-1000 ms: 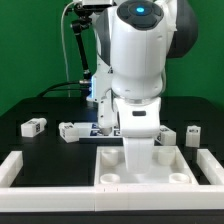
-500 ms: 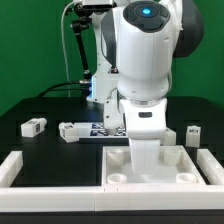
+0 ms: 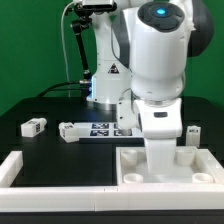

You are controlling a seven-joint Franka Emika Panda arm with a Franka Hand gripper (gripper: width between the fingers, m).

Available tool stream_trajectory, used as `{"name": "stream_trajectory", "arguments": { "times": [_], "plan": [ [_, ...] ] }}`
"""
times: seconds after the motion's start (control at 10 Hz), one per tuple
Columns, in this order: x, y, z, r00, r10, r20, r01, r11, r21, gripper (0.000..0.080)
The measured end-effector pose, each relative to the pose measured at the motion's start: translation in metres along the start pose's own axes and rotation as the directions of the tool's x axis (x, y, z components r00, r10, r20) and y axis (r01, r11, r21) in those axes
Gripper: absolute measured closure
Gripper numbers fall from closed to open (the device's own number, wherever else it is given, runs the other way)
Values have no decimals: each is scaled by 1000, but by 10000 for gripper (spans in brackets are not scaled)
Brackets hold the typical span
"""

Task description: Assemble square table

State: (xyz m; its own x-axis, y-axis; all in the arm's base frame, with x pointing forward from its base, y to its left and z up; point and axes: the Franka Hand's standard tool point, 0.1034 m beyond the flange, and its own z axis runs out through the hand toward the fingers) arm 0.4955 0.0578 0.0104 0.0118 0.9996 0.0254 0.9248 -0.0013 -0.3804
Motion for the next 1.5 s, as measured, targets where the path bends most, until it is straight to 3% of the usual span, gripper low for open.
{"name": "stream_trajectory", "arguments": {
  "times": [0.2,0.3,0.4,0.5,0.6,0.7,0.8,1.5],
  "plan": [
    [0,0,0,1000,9,9,-8,1000,-2,693],
    [0,0,0,1000,8,8,-8,1000,-1,634],
    [0,0,-1,1000,8,9,-8,1000,-1,634],
    [0,0,-3,1000,8,9,-8,1000,-5,499],
    [0,1,-6,1000,8,10,-8,1000,-10,279],
    [0,1,-8,1000,8,11,-8,1000,-14,279],
    [0,1,-9,1000,8,11,-8,1000,-16,190],
    [-1,1,-10,1000,9,11,-9,1000,-17,150]
  ]
}}
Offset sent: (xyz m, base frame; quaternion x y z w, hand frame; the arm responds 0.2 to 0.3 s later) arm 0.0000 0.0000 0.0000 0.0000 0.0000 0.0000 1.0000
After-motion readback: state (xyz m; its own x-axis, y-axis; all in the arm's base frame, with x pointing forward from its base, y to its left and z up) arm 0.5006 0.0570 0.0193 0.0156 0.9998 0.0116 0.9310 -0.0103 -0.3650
